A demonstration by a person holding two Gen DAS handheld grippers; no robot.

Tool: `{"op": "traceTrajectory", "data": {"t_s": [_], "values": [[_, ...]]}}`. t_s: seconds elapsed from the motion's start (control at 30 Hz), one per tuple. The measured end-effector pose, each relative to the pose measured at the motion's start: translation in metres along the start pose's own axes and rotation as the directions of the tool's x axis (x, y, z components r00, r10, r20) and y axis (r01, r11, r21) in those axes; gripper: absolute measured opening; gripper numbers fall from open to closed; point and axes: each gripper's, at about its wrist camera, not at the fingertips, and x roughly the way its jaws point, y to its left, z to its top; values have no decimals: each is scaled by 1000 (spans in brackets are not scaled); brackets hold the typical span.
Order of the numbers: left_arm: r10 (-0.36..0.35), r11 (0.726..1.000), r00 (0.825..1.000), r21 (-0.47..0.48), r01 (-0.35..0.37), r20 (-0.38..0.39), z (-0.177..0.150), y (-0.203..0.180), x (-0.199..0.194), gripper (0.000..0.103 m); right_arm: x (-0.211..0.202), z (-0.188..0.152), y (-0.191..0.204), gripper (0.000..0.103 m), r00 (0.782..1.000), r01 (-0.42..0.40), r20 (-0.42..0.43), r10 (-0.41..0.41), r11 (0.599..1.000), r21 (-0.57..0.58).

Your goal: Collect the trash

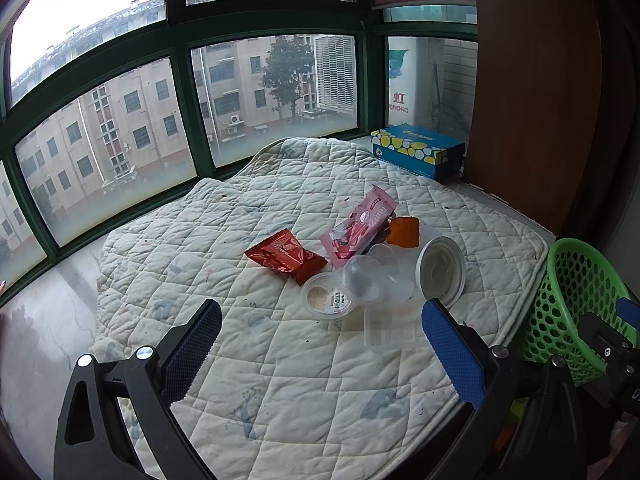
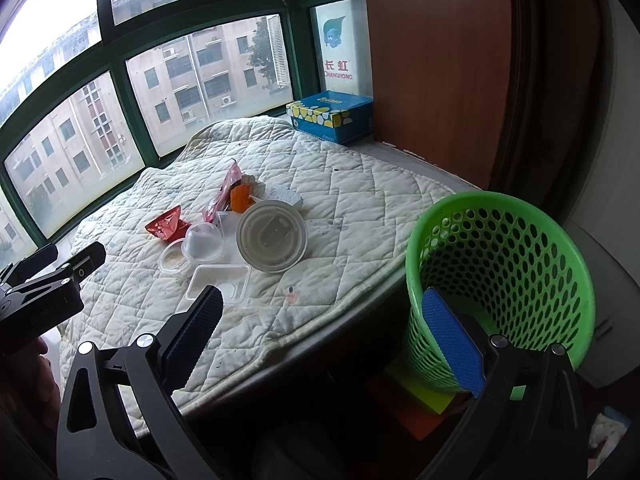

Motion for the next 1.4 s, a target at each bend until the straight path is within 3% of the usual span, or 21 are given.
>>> {"op": "traceTrajectory", "data": {"t_s": [0.57, 0.93, 1.4], "values": [[41, 998, 999, -41, -42, -12, 2, 28, 16, 97, 25, 11, 13, 98, 999, -33, -13, 33, 999, -33], [81, 994, 997, -71, -82, -21, 4, 53, 27, 97, 66, 21, 21, 98, 993, -104, -60, 101, 993, -51], [55, 994, 997, -92, -61, -62, 0, 64, 50, 97, 143, 30, 25, 98, 967, -213, -151, 204, 976, -46]]}}
